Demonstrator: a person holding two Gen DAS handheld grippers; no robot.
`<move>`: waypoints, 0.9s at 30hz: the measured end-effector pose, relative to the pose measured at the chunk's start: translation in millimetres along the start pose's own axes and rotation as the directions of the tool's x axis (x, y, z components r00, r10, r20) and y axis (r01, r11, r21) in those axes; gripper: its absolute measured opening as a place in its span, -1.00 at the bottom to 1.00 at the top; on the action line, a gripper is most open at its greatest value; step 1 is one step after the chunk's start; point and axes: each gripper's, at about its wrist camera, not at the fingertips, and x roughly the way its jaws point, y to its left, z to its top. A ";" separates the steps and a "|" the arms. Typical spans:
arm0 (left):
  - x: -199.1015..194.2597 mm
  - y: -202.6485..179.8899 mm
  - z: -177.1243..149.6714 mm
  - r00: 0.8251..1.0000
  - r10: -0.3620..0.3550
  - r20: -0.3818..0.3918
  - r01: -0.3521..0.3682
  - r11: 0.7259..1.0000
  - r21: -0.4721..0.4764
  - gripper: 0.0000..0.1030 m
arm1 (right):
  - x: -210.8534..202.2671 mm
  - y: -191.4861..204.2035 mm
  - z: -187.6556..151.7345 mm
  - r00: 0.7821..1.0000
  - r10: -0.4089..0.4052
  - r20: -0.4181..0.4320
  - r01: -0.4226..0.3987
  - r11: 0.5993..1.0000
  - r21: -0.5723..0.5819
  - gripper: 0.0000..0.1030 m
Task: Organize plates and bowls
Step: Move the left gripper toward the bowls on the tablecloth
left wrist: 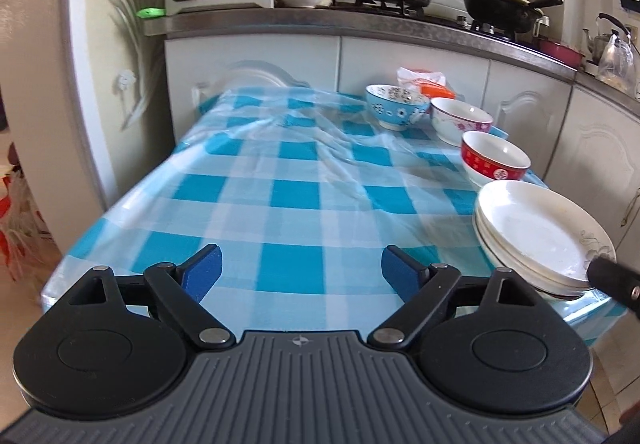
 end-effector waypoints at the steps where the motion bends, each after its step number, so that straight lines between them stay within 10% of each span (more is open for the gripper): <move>1: -1.4 2.4 0.4 1.000 0.007 0.001 -0.007 1.000 -0.003 1.00 | 1.6 1.8 -0.4 1.000 0.014 -0.020 -0.014 1.000 0.001 0.99; 18: 18.1 29.5 -0.2 0.995 0.076 -0.070 -0.081 0.995 -0.063 1.00 | 19.2 36.5 -9.8 0.990 0.102 -0.100 -0.106 0.994 -0.038 0.99; 27: 58.3 27.9 19.7 0.990 -0.015 -0.142 0.002 0.996 -0.091 1.00 | 57.5 45.2 22.9 0.959 0.209 -0.193 -0.223 0.974 -0.049 0.99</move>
